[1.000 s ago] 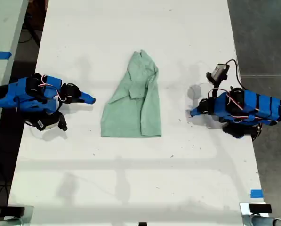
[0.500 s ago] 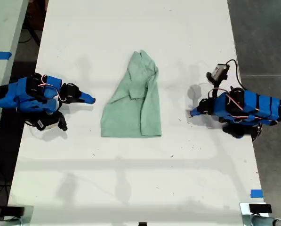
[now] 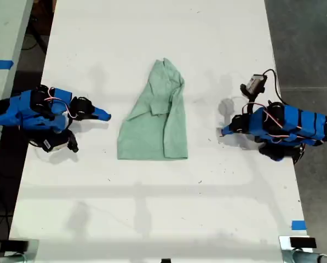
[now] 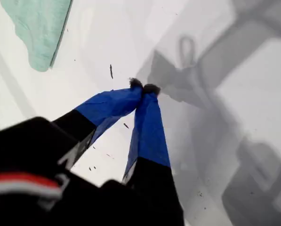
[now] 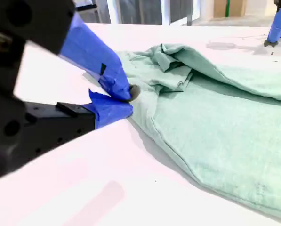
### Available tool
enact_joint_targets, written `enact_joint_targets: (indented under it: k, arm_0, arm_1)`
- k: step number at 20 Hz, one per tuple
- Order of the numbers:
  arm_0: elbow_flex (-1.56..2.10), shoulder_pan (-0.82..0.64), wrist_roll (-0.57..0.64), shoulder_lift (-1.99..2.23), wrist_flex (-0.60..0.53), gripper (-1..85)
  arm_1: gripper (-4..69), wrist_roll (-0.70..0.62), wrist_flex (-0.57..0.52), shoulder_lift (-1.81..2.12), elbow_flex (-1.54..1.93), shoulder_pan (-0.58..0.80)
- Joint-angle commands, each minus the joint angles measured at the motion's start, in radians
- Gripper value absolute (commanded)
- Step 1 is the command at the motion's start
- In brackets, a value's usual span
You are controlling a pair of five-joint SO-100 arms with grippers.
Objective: Fold t shirt
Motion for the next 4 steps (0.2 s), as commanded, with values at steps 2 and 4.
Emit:
enact_joint_targets:
  k: [2, 4]
  arm_0:
    - [0.006, 0.009, -0.017, 0.009, 0.002, 0.0]
    - [0.006, 0.009, -0.017, 0.009, 0.002, 0.0]
  arm_1:
    - [0.2, 0.009, 0.002, 0.011, 0.026, -0.012]
    - [0.2, 0.011, 0.002, 0.011, 0.026, -0.012]
